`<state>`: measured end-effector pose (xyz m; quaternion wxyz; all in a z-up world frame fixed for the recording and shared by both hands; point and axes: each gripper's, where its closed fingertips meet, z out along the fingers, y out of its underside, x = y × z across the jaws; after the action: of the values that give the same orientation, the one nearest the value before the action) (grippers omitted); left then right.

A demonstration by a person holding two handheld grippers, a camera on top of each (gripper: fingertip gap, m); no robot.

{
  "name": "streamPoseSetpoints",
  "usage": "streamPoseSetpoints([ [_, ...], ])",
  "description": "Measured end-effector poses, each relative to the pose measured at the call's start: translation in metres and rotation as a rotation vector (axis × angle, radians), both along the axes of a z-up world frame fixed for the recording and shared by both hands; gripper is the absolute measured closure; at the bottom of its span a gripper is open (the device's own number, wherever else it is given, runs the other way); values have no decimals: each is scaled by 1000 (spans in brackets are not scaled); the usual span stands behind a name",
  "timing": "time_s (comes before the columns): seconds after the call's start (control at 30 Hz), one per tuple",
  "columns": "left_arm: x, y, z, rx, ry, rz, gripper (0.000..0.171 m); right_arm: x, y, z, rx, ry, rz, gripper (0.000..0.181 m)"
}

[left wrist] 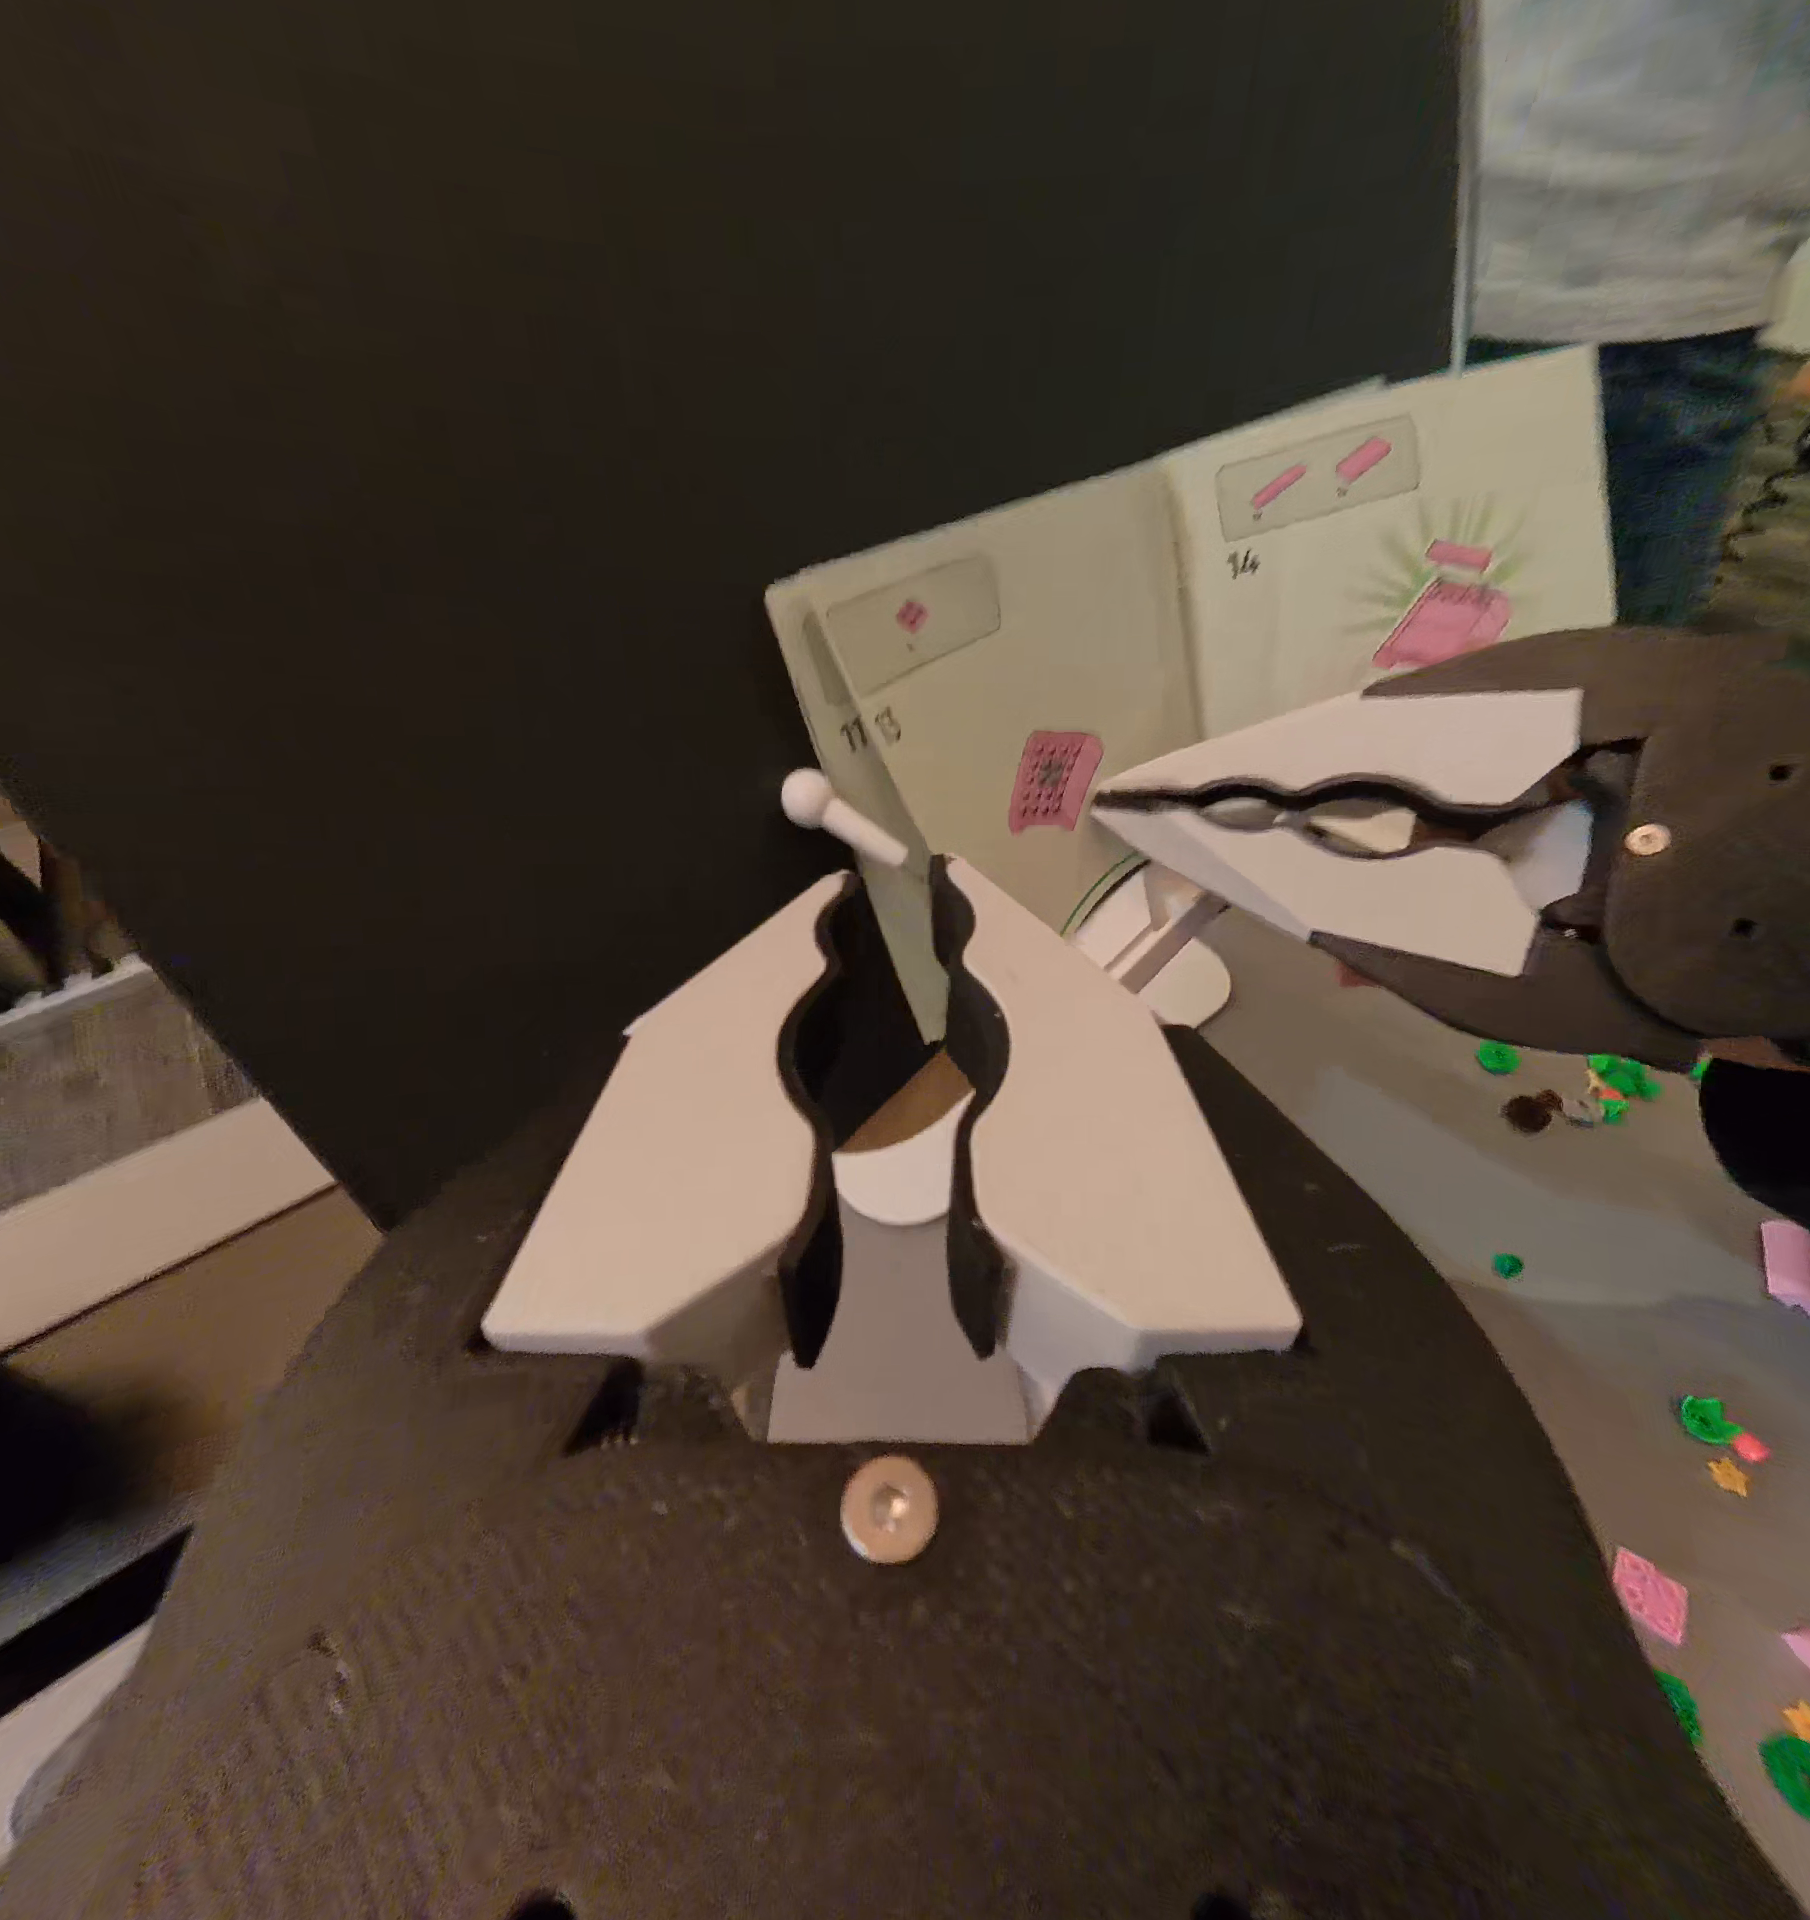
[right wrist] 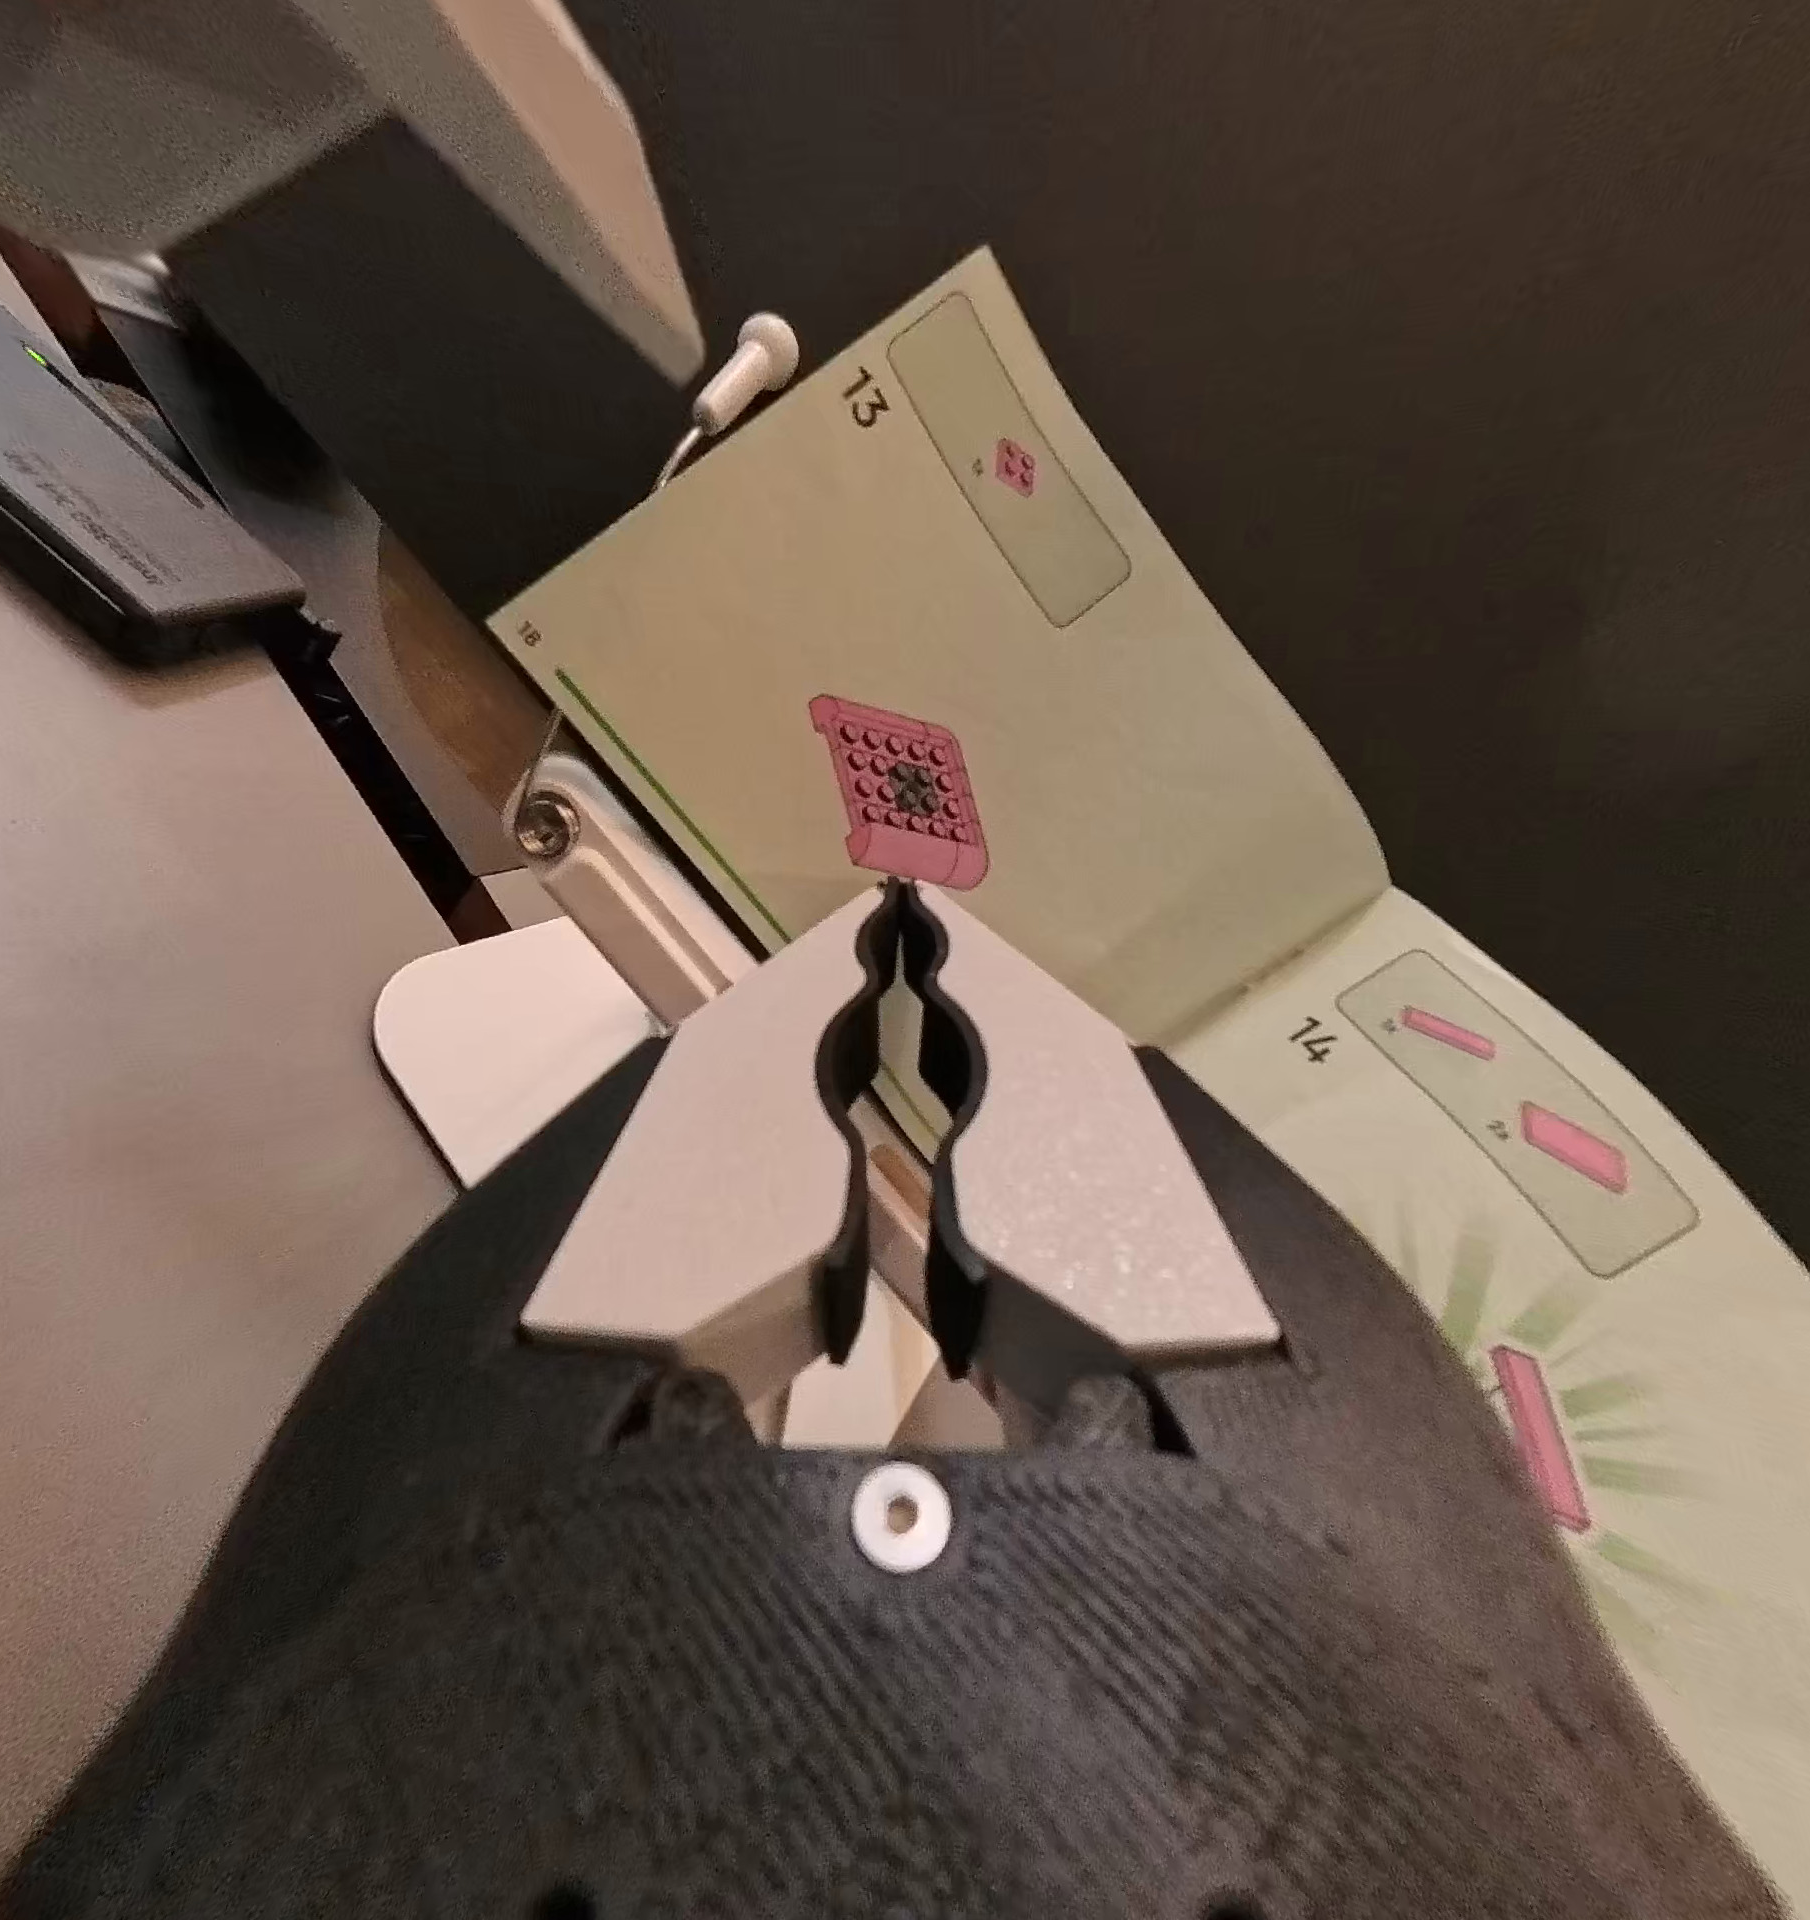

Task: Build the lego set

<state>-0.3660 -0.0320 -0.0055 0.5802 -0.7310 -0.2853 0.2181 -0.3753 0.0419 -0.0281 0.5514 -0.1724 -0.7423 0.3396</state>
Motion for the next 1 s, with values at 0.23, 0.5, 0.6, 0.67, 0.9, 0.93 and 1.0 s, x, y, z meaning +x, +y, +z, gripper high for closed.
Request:
streamPoseSetpoints([
  [0.23,-11,4,-1,116,-21,56,156,-1,5,5,-11,22,-18,181],
  [0.5,2,14,0,213,-150,-70,144,-3,15,12,-52,29,-54,181],
  [0.6,0,19,-7,208,-176,-70,143,-4,19,13,-60,27,-66,181],
  [0.67,1,24,-3,241,-162,-85,139,-5,21,13,-64,27,-75,181],
  [0.9,4,29,3,300,-149,-122,141,-6,27,15,-85,25,-80,181],
  [0.93,4,28,3,301,-146,-122,150,-6,27,15,-84,28,-81,181],
  [1.0,3,24,2,290,-147,-119,165,-6,25,15,-79,33,-81,181],
])
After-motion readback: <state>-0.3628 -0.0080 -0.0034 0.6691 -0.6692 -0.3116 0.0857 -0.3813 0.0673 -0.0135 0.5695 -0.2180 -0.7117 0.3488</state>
